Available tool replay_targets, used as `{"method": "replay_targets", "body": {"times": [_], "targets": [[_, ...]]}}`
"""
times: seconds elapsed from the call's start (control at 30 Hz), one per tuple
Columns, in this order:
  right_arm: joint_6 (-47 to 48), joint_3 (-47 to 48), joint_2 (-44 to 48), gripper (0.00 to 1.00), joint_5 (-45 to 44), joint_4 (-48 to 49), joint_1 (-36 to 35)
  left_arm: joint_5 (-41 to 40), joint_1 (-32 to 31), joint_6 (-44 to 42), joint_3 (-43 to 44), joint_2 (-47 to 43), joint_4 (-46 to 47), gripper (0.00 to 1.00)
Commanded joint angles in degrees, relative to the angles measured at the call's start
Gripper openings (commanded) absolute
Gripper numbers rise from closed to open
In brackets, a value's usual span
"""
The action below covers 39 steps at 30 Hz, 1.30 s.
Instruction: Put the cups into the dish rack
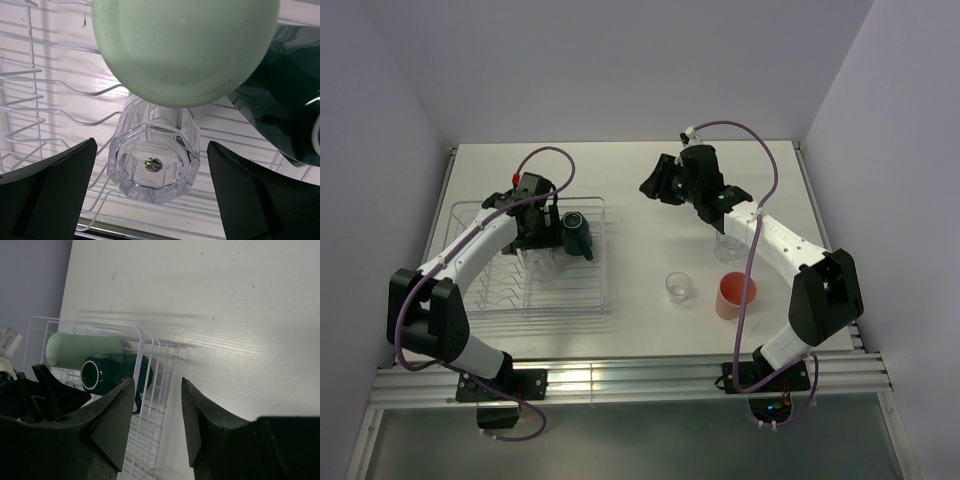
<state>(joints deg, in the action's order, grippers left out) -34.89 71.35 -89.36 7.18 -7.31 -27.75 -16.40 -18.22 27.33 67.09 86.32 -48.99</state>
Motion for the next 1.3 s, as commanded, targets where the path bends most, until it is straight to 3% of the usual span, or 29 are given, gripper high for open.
{"method": "replay_targets", "body": {"times": [0.0, 0.4, 0.73, 1.0, 1.27], "targets": [[0.18, 2.65, -0.2, 0.5, 0.38, 1.34, 0.15, -1.26, -0.24, 0.79, 1.9, -3.26, 0.48, 0.99], [2.02, 4.15, 2.61, 0.5, -4.1, -4.2, -1.08, 1.2, -0.42, 1.32, 7.96, -14.15, -0.32, 0.99], [5.62, -1.64, 13.93, 0.5, -13.06, -16.41, -4.15, 9.98, -0.5, 1.41, 10.78, -20.49, 4.78, 0.99], [2.65, -9.9, 16.5, 0.49, -23.08, -24.86, -18.81, 12.89, -0.85, 1.32, 11.04, -19.7, 6.98, 0.99], [-3.16, -20.2, 18.61, 0.47, -26.59, -25.29, -24.1, 13.33, -0.94, 0.97, 11.57, -19.35, 6.98, 0.99]]}}
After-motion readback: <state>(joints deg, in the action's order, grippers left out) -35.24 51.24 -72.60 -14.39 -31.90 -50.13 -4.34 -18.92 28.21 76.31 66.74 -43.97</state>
